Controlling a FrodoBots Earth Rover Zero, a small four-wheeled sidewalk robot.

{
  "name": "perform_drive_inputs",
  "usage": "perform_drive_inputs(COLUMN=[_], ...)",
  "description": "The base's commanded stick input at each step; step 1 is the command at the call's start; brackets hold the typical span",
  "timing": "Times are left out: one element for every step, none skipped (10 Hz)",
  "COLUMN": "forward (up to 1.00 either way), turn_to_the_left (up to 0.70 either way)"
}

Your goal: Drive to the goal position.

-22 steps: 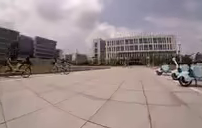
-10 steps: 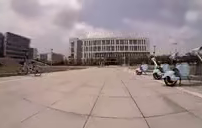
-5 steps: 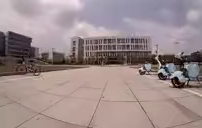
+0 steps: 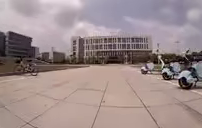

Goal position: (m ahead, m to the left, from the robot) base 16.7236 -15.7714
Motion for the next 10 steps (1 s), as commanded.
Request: perform_drive_inputs(forward=[0.50,0.50,0.50,0.50,0.50,0.50,0.50,0.50,0.50,0.50], turn_to_the_left=[-0.52,-0.28,-0.02,-0.02,-0.02,-0.02,-0.02,-0.02,-0.02,-0.02])
